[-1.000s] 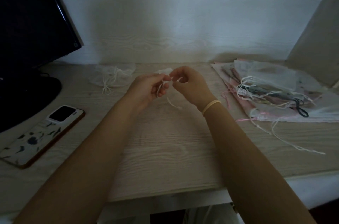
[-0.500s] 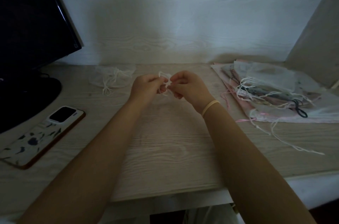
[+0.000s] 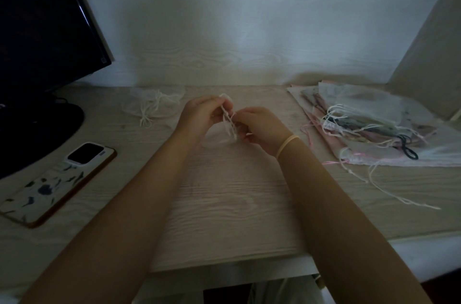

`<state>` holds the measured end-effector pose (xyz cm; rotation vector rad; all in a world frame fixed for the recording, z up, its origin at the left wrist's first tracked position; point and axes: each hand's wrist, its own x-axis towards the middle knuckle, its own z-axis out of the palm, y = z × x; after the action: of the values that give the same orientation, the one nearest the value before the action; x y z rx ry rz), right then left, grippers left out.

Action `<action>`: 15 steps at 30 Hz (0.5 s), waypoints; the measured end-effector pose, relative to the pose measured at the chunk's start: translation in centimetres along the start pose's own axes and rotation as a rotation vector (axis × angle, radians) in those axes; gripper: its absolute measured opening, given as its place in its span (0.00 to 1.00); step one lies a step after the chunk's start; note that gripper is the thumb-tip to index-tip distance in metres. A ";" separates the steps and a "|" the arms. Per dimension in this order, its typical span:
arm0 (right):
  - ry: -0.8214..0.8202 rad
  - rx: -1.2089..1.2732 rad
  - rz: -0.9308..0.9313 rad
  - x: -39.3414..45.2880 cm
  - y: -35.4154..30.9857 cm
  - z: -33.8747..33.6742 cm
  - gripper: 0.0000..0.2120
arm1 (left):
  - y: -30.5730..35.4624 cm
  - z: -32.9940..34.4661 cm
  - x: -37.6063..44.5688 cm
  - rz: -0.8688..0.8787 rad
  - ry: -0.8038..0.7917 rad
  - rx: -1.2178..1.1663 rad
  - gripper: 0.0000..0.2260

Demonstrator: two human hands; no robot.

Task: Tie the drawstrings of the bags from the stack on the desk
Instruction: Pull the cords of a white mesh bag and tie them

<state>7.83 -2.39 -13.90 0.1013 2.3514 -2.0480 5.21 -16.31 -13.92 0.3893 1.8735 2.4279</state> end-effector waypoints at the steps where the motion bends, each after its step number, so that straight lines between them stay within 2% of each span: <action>1: 0.007 0.037 0.028 0.0 -0.1 0.0 0.05 | 0.0 0.0 0.0 -0.001 -0.001 0.000 0.11; 4: 0.004 0.113 0.057 0.3 -0.3 -0.2 0.07 | 0.1 0.0 -0.1 0.002 -0.007 0.018 0.11; 9: -0.041 -0.033 -0.028 0.2 0.0 -0.5 0.13 | 0.2 0.0 -0.1 0.006 -0.004 0.021 0.12; 15: 0.140 0.071 -0.053 0.3 -0.2 -0.9 0.07 | 0.7 0.0 -0.5 -0.020 0.044 0.066 0.12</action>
<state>7.51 -1.55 -13.58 0.1922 2.3840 -2.2190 5.74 -16.54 -13.32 0.3209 1.9690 2.3862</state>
